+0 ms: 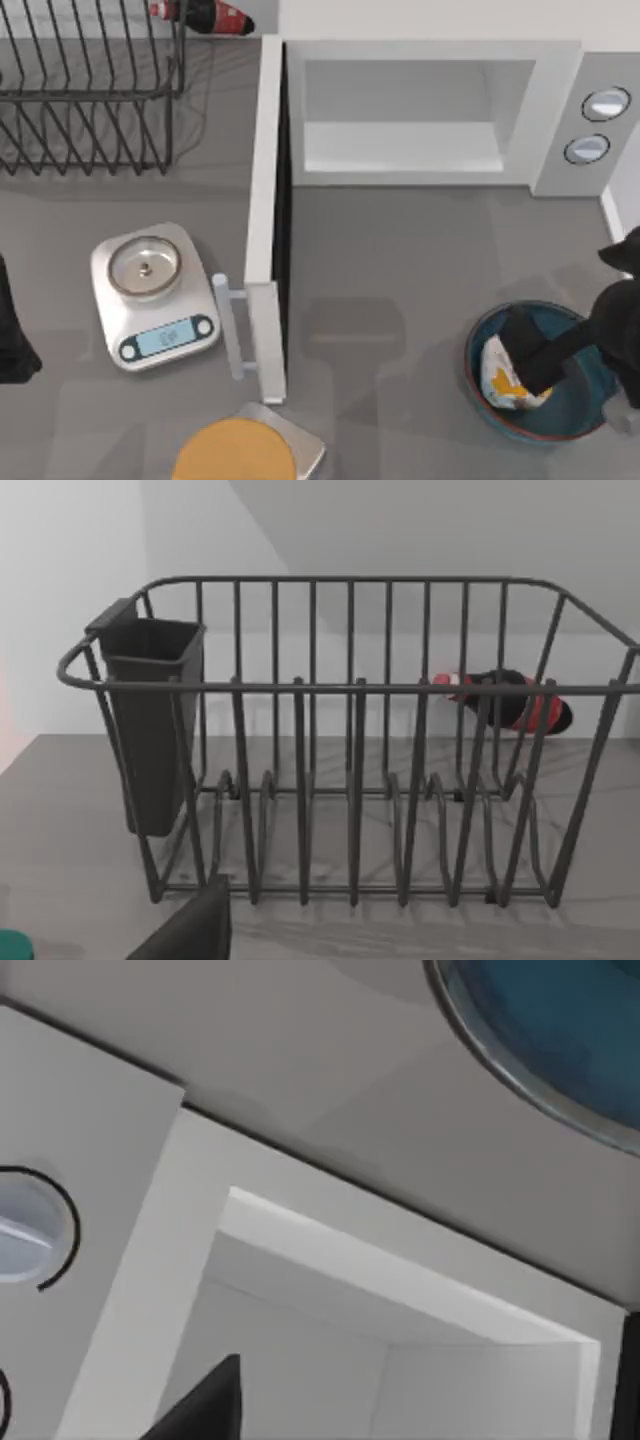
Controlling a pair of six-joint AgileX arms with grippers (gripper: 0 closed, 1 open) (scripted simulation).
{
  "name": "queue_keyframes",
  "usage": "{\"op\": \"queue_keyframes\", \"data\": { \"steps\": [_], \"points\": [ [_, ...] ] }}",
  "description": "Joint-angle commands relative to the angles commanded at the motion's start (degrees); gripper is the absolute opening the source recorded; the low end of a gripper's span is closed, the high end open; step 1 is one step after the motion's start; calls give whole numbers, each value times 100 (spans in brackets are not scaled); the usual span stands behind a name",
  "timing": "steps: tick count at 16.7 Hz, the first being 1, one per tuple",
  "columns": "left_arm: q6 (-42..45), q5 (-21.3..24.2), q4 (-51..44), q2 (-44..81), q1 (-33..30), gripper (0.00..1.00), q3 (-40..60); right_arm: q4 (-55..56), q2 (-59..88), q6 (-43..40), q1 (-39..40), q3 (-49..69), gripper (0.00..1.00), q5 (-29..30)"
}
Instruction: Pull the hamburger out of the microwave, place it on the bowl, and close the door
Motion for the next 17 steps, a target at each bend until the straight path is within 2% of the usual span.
{"op": "queue_keyframes", "data": {
  "steps": [4,13,17],
  "points": [
    [0,0,0,0,0,100,0,41,-1365,-3114,-536,-534,100,-344],
    [0,0,0,0,0,100,0,153,-4371,-11176,-1893,-1723,100,-1011],
    [0,0,0,0,0,100,0,187,-5415,-14074,-2419,-2139,100,-1181]
  ]
}}
